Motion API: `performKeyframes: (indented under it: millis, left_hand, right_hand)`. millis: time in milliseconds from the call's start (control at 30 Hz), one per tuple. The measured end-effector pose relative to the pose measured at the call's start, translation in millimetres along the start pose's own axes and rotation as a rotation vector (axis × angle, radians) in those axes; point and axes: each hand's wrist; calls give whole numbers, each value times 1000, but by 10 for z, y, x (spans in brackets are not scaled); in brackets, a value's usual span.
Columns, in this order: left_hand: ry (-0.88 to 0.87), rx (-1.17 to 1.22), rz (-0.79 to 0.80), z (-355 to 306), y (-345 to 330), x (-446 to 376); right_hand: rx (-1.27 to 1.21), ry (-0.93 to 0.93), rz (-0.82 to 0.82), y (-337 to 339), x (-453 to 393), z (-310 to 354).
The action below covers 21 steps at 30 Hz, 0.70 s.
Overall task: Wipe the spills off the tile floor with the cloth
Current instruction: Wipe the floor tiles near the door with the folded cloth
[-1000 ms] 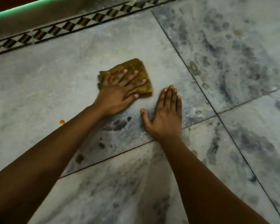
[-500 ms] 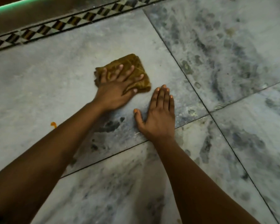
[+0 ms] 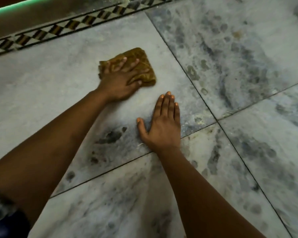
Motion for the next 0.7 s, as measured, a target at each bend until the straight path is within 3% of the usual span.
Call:
performKeyframes:
  millis: [133,267,400,500,600,700]
  left_hand:
    - [152,45,52,-118,80,-362]
    - [-5,38,37,-526,37,-362]
    - [-62,8,-32,-251,-118,246]
    - [77,11,-43,165,-159,521]
    - [310,51,2,401,-77,141]
    - [346,98,57,197,34,-326]
  right_hand:
    - [3,4,16,-13,1,-1]
    - [8,-3,2,-19,-4,5]
    - [-1,2,-27,-23,-5,1]
    - [-5,5,-14,-21,4,-4]
    - [-13,5,-20,-20,4,-12]
    - [-15,7,-5,-22,3,0]
Point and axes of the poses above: each hand's wrist, its own x-axis away from the middle knuckle, its own y-axis out of the back of the hand, z = x × y, and after that the axes turned 9 degrees about -x, right-handed
